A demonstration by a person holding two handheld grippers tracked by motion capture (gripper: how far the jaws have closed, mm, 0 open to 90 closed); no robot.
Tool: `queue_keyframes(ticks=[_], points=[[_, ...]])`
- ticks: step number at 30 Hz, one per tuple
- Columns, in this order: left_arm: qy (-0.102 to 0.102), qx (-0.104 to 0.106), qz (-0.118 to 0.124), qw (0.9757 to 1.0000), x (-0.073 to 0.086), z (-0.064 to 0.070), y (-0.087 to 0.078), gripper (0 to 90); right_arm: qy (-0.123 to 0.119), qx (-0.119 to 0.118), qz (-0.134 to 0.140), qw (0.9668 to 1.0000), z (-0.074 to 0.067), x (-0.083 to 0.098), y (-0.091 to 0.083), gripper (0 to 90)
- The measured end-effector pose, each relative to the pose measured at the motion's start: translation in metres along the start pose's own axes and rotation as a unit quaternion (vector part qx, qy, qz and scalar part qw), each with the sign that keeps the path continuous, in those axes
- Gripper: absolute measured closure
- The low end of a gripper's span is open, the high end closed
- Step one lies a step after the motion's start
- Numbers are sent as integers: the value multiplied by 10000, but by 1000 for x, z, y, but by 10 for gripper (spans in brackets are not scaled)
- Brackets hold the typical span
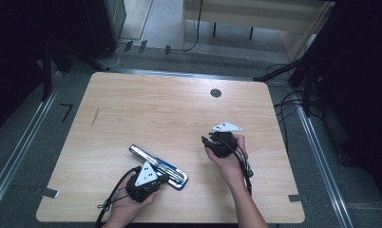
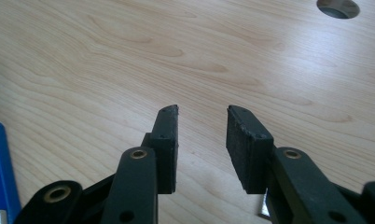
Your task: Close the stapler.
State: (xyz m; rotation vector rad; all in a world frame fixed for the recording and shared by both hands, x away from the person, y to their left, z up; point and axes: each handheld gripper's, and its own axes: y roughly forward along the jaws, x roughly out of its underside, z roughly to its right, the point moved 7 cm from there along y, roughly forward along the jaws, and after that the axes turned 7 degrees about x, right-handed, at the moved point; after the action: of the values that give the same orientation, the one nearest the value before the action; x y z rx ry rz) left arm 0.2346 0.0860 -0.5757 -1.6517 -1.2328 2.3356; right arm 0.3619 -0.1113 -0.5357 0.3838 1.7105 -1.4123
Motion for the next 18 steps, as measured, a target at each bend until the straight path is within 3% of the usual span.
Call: queue_keyframes(ticks=[18], points=[[1,3,-8,10000,0,0,0,900,254,381,-276,9986,31,13,4,693]])
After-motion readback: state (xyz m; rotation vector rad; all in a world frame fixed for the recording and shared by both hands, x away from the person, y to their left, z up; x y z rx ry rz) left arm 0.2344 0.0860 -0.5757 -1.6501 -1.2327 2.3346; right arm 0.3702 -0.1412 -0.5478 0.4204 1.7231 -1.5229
